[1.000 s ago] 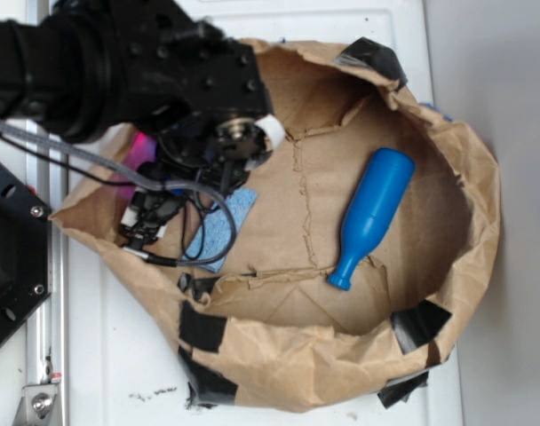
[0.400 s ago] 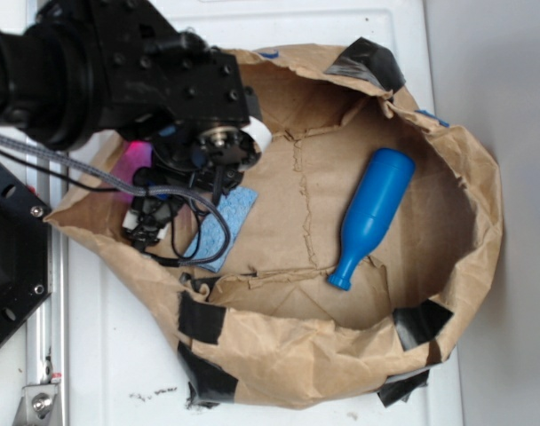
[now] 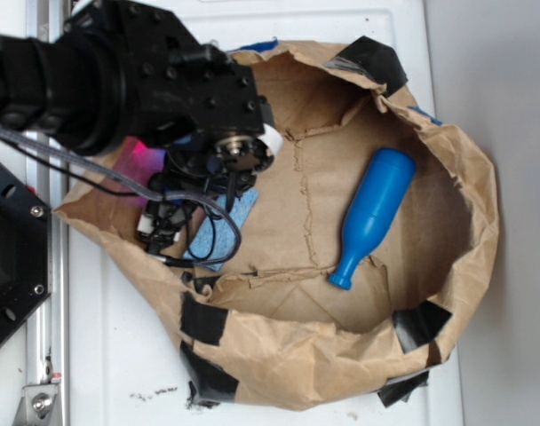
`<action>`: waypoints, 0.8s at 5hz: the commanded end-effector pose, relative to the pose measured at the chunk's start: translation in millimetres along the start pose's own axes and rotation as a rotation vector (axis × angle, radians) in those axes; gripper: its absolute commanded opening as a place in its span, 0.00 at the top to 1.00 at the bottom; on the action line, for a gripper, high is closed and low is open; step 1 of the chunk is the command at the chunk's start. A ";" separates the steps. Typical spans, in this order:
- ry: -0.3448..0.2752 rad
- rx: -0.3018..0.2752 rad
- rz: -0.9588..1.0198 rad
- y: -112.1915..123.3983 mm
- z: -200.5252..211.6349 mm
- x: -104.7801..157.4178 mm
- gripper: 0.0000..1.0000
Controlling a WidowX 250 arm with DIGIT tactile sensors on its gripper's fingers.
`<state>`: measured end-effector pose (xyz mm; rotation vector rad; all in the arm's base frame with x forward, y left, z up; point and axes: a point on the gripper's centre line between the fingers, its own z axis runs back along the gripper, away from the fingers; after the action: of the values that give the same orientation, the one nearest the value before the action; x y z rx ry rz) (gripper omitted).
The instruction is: Grab the rock.
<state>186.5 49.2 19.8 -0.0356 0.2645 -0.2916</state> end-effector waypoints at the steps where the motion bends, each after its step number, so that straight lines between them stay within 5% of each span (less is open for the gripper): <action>1: -0.008 0.007 0.009 -0.5 5.3 11.1 1.00; 3: -0.005 -0.011 0.027 2.2 11.7 17.3 1.00; 4: -0.074 0.040 0.073 7.7 27.4 20.3 1.00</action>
<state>202.2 52.0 27.0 -0.0267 0.2586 -0.2121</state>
